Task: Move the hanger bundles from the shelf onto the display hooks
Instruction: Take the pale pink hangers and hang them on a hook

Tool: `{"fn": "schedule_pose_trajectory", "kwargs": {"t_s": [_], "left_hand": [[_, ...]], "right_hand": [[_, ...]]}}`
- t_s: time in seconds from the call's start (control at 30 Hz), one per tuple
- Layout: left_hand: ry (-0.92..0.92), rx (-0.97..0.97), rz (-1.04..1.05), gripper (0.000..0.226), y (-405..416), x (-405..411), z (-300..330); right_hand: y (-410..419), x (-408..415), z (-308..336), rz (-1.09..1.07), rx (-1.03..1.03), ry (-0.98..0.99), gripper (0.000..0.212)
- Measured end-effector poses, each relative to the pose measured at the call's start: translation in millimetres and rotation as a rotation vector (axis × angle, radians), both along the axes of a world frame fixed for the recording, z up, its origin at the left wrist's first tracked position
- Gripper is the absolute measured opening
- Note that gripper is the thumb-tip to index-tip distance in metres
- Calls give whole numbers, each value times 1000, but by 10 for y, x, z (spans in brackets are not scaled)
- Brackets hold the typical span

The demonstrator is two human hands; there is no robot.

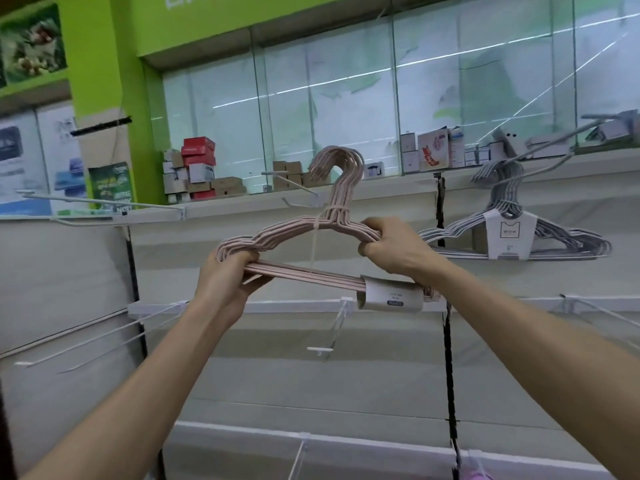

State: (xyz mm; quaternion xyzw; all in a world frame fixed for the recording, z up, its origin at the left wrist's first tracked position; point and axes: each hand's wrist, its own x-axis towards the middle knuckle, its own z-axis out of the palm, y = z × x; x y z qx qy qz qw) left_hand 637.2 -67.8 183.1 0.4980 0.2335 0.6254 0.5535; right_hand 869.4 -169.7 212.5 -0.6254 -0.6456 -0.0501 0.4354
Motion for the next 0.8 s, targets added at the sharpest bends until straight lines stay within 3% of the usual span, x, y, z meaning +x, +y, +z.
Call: {"fn": "schedule_pose_trajectory", "kwargs": {"t_s": [0.3,0.8], "left_hand": [[-89,-156,-122,21,595,97,82],[-115,-155,-165,21,1197,250,-14]], "right_hand": [[421,-74,212,-104,-22,-87,27],[946,-26,228,-171,-38,-151,25]]}}
